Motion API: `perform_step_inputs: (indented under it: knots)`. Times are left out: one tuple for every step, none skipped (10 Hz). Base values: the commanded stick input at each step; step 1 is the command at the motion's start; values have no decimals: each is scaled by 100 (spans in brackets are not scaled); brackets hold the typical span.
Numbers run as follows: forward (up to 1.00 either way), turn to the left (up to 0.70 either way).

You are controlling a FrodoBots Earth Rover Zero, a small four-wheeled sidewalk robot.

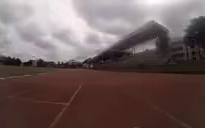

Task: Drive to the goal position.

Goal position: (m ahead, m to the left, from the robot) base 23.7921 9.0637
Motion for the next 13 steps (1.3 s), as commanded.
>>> perform_step_inputs:
  knots:
    - [70, 0]
    - [70, 0]
    - [70, 0]
    - [70, 0]
    - [70, 0]
    - [70, 0]
    - [70, 0]
    - [70, 0]
    - [70, 0]
    - [70, 0]
    - [70, 0]
    - [70, 0]
    - [70, 0]
